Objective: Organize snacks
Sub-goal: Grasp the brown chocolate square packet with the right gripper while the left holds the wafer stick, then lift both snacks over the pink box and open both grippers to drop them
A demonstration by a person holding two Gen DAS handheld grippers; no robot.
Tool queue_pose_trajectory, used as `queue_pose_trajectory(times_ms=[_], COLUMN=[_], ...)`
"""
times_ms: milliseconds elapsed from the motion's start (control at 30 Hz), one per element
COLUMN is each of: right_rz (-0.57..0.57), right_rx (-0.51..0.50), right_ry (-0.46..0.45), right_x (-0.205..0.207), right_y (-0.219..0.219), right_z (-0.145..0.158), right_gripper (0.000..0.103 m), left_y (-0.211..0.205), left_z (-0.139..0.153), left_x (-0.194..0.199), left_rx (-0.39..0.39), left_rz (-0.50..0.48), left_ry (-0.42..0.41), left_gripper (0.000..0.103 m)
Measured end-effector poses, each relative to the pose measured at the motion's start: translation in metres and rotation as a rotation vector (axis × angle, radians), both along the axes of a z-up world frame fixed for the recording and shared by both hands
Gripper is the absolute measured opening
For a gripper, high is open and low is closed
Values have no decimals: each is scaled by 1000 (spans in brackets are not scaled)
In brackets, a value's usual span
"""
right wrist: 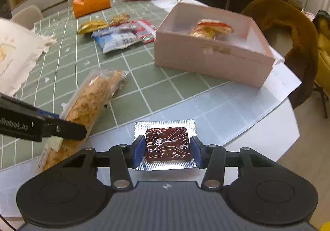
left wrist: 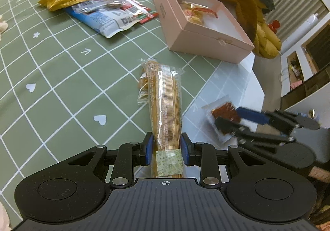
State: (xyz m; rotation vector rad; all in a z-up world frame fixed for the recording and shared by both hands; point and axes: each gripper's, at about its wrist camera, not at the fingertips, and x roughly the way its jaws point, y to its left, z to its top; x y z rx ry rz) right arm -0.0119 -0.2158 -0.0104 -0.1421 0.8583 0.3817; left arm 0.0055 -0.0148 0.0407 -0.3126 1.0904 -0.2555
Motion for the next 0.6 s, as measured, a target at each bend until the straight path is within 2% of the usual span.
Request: queue_pose_trajectory(times_ms=[67,133,200,333,400,500,600], right_rz=[-11,-26,-35,-60,-70,-95,-126], right_rx=[23,61,99,132,125,58,40], right_ry=[-18,-57,-133,-293,-346,-402,-381], right_x=[1,5,13,51,78,117,152], right_y=[-6,-15,-24,-39,-44,-47,-58], right_z=[12,36,71,150,179,196,193], right_gripper=[47,47,47,47,47,47,47], left_y=[0,5,11,12,10,-2,-24], left_z=[5,22,55,133,157,165,144], left_x=[1,8,25,75,108,157,202], left_rx=[-12,-57,-110,-133,-179,-217,-252], left_rz=[6,27,41,29,19,12,15], left_ry=[-17,-51,-120,-298,-332,-338,-295], left_gripper=[32,32,32,32,32,32,32])
